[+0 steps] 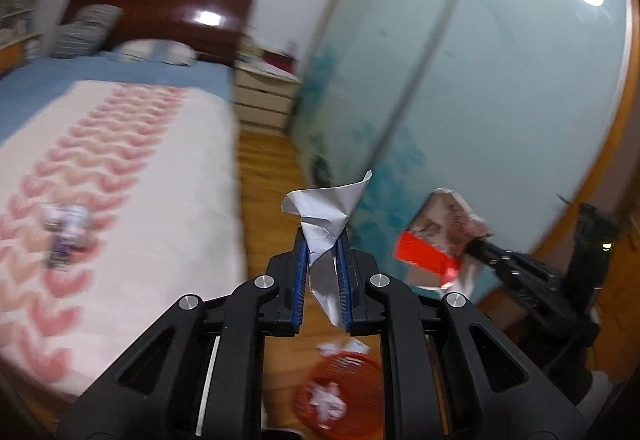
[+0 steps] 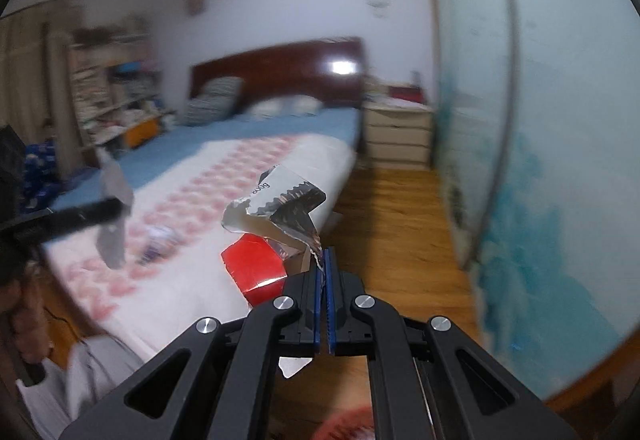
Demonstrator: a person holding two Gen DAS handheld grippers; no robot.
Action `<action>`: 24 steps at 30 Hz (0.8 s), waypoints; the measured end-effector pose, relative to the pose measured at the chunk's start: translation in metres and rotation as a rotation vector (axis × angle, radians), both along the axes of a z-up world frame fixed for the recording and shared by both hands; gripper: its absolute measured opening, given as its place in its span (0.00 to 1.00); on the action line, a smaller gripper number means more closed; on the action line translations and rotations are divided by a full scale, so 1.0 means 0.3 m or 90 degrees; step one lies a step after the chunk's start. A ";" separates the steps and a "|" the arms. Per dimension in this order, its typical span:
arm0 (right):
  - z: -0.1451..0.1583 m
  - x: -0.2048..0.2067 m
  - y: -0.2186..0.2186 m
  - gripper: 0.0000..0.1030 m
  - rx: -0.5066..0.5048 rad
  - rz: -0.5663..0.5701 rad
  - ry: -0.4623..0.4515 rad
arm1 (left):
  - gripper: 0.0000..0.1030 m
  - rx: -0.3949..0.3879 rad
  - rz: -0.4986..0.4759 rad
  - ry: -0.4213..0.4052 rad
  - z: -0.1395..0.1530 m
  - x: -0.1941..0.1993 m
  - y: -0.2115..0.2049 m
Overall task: Collect trash
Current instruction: 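Carry tissue and red box to the red wastebasket and release both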
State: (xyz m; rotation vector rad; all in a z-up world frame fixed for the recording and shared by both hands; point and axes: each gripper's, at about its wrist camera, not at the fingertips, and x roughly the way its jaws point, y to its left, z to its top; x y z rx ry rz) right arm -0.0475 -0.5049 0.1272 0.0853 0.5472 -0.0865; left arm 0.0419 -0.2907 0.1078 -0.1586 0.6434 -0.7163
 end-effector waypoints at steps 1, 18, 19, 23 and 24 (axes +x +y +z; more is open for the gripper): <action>-0.042 -0.024 -0.060 0.04 0.008 -0.019 0.023 | 0.13 0.008 -0.018 0.013 -0.032 -0.008 -0.053; -0.902 -0.206 -0.340 0.04 0.188 -0.148 0.365 | 0.13 0.352 -0.253 0.343 -0.852 -0.078 -0.681; -0.903 -0.211 -0.338 0.04 0.184 -0.149 0.363 | 0.13 0.360 -0.251 0.351 -0.865 -0.077 -0.684; -0.910 -0.179 -0.319 0.04 0.183 -0.152 0.359 | 0.13 0.364 -0.245 0.364 -0.884 -0.065 -0.699; -0.910 -0.186 -0.324 0.05 0.179 -0.160 0.357 | 0.13 0.365 -0.242 0.364 -0.888 -0.063 -0.699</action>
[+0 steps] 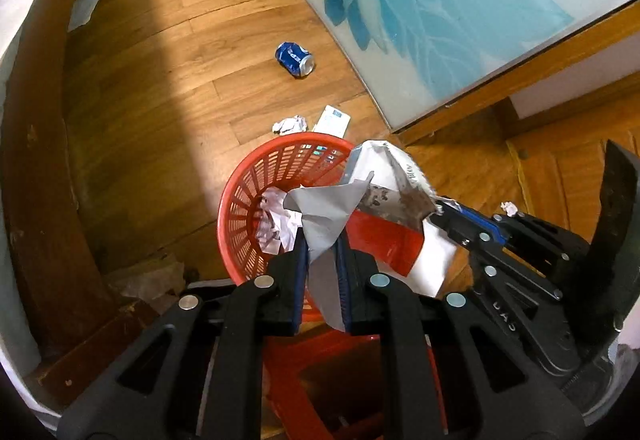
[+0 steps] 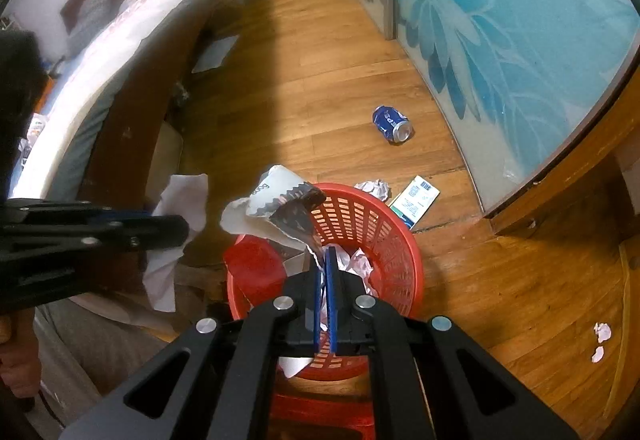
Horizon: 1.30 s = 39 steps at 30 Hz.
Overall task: Collect trash
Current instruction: 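Carry tissue and red box to the red wastebasket and release both, then move both open tools back over the grey pouch and bottle on the bed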
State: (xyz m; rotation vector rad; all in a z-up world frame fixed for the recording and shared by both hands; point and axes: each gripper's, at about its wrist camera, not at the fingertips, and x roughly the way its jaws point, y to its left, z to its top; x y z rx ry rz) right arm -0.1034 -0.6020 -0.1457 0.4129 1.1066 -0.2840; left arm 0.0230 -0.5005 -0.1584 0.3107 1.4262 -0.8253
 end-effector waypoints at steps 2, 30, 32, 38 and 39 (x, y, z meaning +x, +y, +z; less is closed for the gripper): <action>0.003 0.011 -0.015 0.07 -0.008 -0.011 -0.003 | 0.16 0.007 0.002 0.006 -0.017 -0.006 -0.019; 0.348 0.197 0.158 0.63 -0.077 0.042 -0.170 | 0.59 -0.244 0.183 -0.300 0.536 0.117 0.422; 0.416 0.250 0.236 0.63 -0.084 0.070 -0.203 | 0.59 -0.254 0.221 -0.355 0.611 0.143 0.541; 0.578 0.407 0.503 0.63 -0.074 0.147 -0.285 | 0.59 -0.280 0.390 -0.447 0.722 0.231 1.040; 0.585 0.442 0.556 0.63 -0.065 0.162 -0.289 | 0.59 -0.267 0.427 -0.443 0.698 0.256 1.137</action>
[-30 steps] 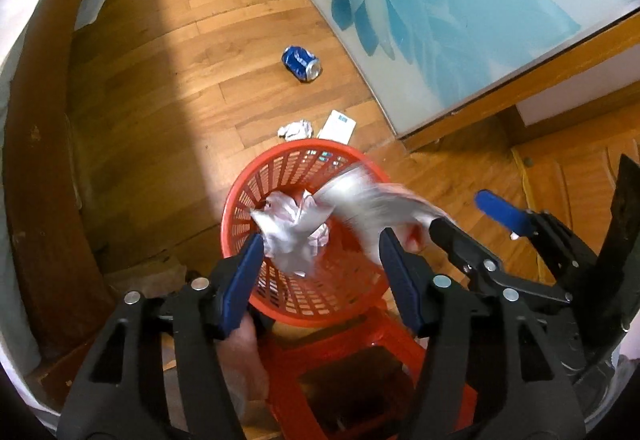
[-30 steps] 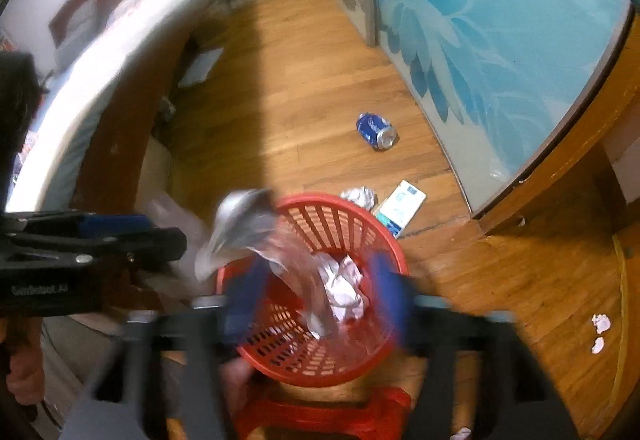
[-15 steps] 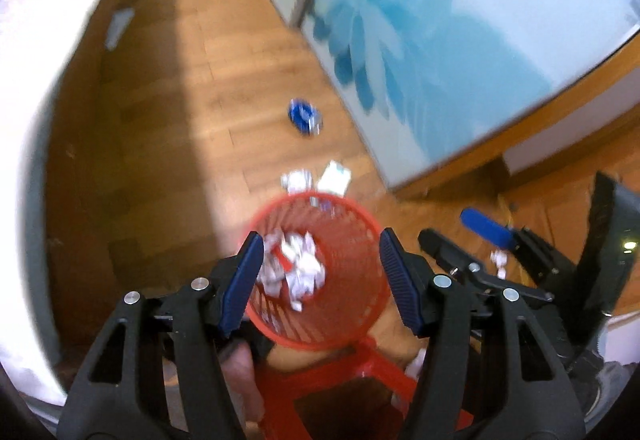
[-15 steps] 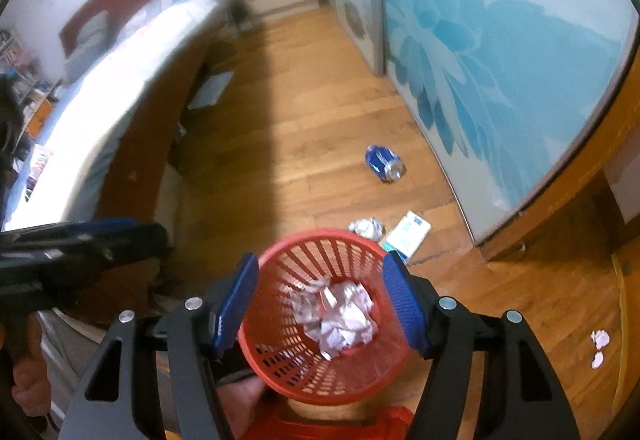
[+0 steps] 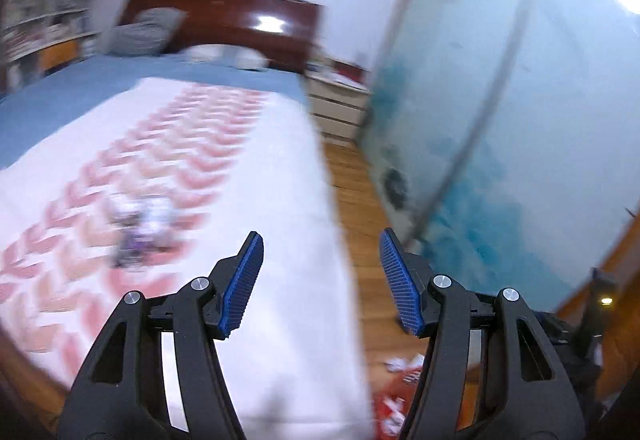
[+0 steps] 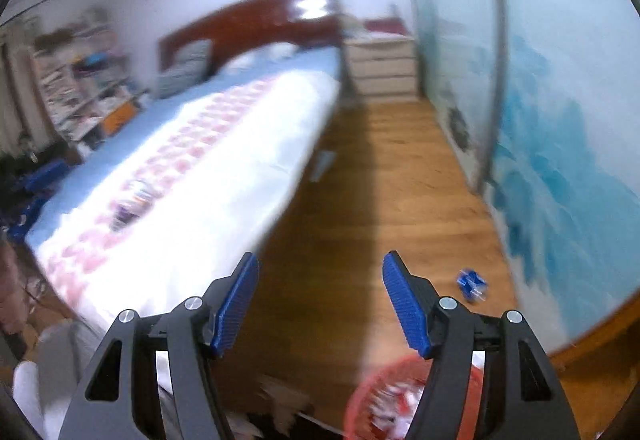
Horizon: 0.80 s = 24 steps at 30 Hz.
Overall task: Collect trash
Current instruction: 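Move both open tools back over the grey pouch and bottle on the bed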
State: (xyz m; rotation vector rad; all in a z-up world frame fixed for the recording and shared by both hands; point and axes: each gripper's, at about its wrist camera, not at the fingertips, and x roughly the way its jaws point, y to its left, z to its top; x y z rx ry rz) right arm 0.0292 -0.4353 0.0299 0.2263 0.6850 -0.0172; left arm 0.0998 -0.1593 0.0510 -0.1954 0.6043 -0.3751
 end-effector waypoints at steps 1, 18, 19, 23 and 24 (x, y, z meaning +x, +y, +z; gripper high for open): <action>-0.001 0.027 0.041 0.63 0.004 0.011 0.000 | 0.59 -0.003 0.018 0.014 -0.019 0.018 0.050; -0.116 0.395 0.646 0.63 -0.011 0.160 0.037 | 0.59 0.003 0.080 0.074 -0.264 0.196 0.445; -0.118 0.431 0.675 0.63 -0.016 0.165 0.032 | 0.59 0.001 0.076 0.078 -0.274 0.210 0.456; -0.119 0.635 0.787 0.66 0.013 0.178 0.033 | 0.59 -0.018 0.079 0.107 -0.316 0.266 0.493; -0.122 0.699 0.820 0.67 0.019 0.180 0.035 | 0.59 -0.020 0.078 0.115 -0.327 0.272 0.500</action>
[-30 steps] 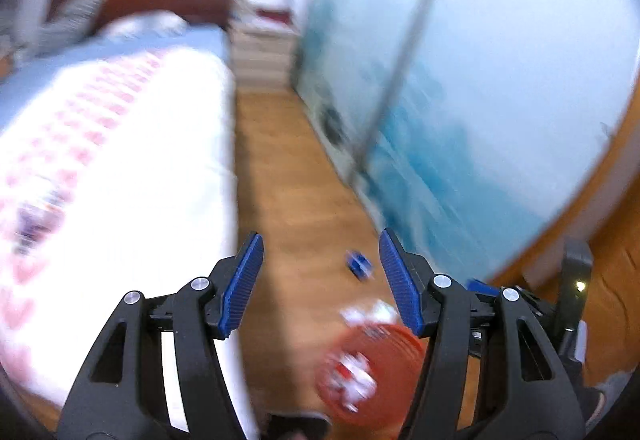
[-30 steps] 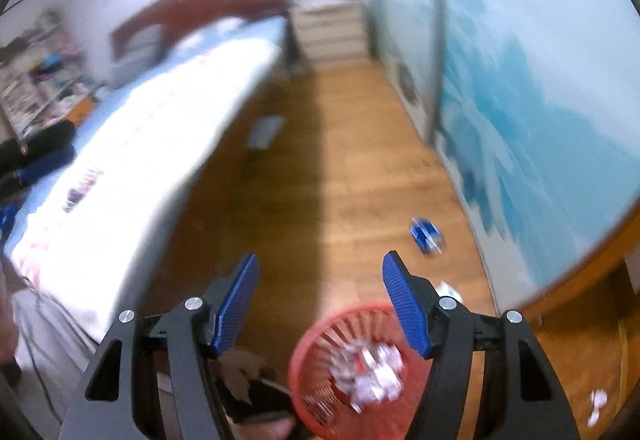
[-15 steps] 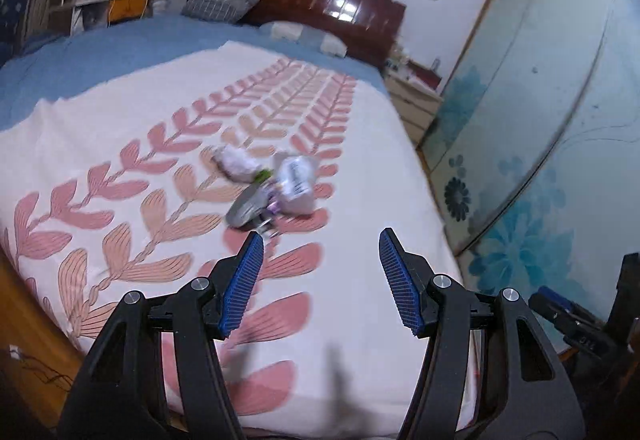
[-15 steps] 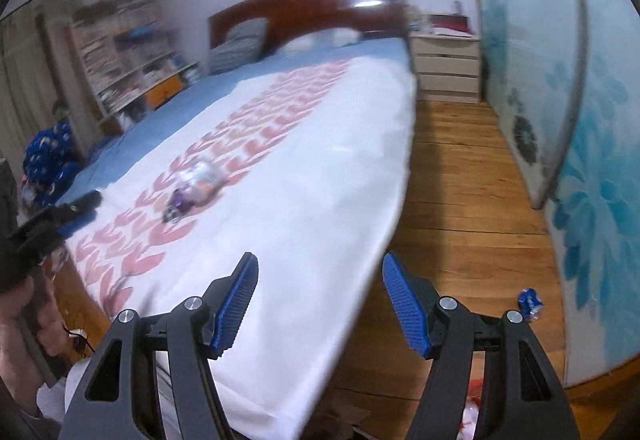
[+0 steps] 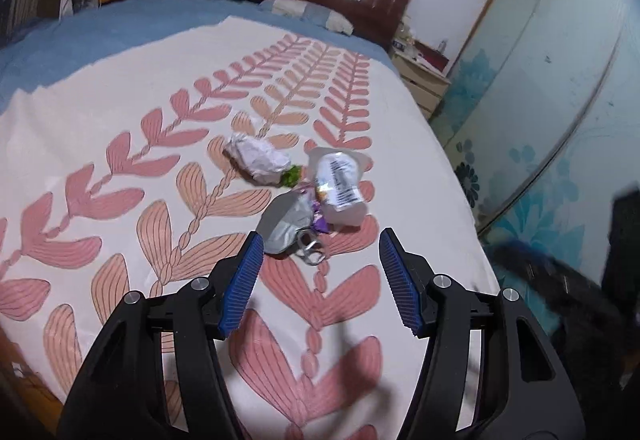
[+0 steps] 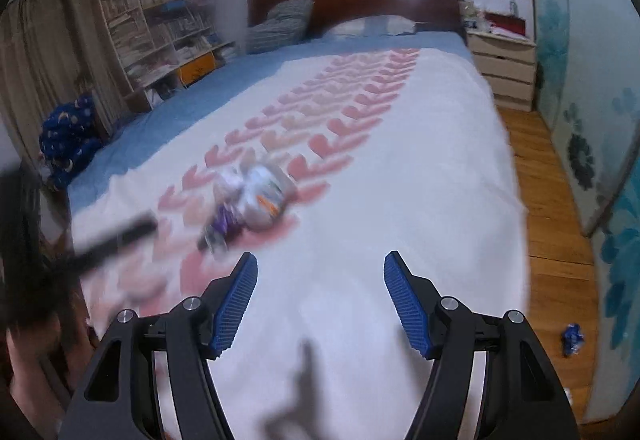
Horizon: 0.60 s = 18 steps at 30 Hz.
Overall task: Collect trash
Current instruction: 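Move both open tools back over the grey pouch and bottle on the bed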
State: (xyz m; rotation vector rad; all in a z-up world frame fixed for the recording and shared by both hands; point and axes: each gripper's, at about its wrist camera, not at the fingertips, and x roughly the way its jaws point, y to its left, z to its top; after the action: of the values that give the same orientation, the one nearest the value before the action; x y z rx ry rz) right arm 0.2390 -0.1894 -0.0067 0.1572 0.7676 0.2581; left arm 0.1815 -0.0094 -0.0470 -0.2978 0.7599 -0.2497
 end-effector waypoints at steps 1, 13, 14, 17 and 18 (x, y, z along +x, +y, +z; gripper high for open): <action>-0.006 0.064 0.036 0.67 0.000 0.002 0.005 | 0.59 0.002 -0.002 0.005 -0.010 0.011 0.001; -0.242 0.394 0.344 0.66 -0.014 0.034 0.095 | 0.59 -0.015 0.008 0.052 -0.068 0.103 0.042; -0.244 0.394 0.342 0.64 -0.007 0.039 0.094 | 0.59 -0.012 0.008 0.058 -0.073 0.105 0.038; -0.255 0.397 0.318 0.51 0.016 0.051 0.104 | 0.59 0.003 0.002 0.070 -0.088 0.111 0.021; -0.256 0.398 0.314 0.51 0.021 0.051 0.104 | 0.59 0.005 0.000 0.072 -0.091 0.117 0.015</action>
State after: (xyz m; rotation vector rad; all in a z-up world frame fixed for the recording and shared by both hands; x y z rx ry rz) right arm 0.3583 -0.0953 -0.0836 0.1800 0.9327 0.3361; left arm 0.2167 -0.0050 -0.0742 -0.3061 0.8721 -0.2318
